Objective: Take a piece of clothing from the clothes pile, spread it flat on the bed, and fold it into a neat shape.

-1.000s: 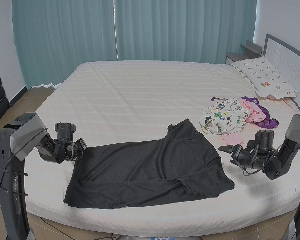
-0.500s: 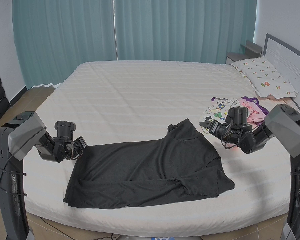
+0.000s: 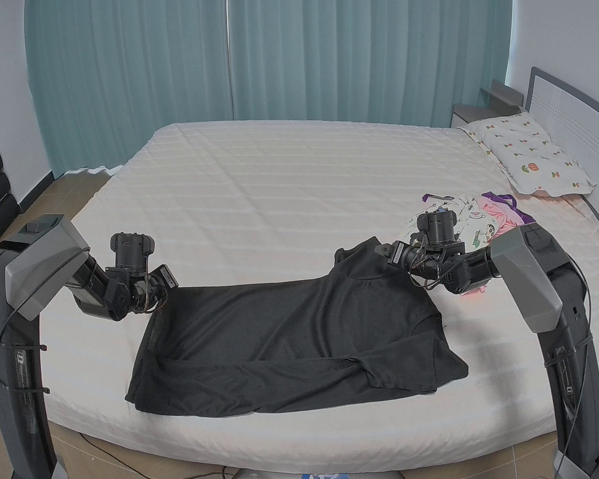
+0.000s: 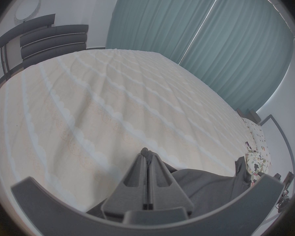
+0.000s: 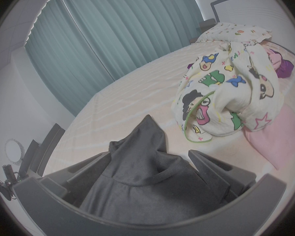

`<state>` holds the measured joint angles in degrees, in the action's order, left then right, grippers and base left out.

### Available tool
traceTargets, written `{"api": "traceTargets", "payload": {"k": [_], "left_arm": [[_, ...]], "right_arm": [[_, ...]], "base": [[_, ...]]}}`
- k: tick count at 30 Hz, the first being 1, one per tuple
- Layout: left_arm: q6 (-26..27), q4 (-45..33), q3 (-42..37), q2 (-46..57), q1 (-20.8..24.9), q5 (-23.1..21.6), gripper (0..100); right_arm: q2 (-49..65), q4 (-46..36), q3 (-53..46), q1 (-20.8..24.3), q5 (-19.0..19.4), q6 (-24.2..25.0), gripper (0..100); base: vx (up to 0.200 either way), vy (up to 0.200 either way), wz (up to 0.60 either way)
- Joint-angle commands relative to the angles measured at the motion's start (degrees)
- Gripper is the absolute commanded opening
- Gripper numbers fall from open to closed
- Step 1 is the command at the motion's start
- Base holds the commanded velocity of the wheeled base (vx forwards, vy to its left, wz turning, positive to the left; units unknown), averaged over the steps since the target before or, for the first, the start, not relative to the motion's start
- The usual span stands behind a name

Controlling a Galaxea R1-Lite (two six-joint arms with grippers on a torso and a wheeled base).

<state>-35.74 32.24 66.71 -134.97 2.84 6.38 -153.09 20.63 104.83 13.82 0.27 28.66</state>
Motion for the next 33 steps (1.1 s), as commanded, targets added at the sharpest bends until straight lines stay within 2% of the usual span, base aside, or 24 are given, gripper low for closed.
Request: {"api": "traceTargets", "payload": {"k": [1,17,18,27,33], "left_arm": [[0.0,0.0,-0.7,1.1,0.1,0.1,0],[-0.1,0.0,-0.6,1.1,0.1,0.1,0],[-0.1,0.0,-0.6,1.1,0.1,0.1,0],[-0.1,0.0,-0.4,1.2,0.0,0.2,0],[-0.1,0.5,-0.2,1.4,-1.0,0.3,0]], "right_arm": [[-4.8,-1.7,5.2,0.0,-0.2,0.0,100],[-6.3,-3.8,8.3,0.0,-0.2,0.3,100],[-6.3,-3.8,8.3,0.0,-0.2,0.3,0],[-5.3,-3.9,8.1,-0.9,-1.9,1.2,0],[-3.1,-3.6,5.9,-1.4,-2.2,4.0,0]], "base": [[0.0,0.0,0.0],[0.0,0.0,0.0],[0.0,0.0,0.0],[0.0,0.0,0.0],[0.0,0.0,0.0]]}}
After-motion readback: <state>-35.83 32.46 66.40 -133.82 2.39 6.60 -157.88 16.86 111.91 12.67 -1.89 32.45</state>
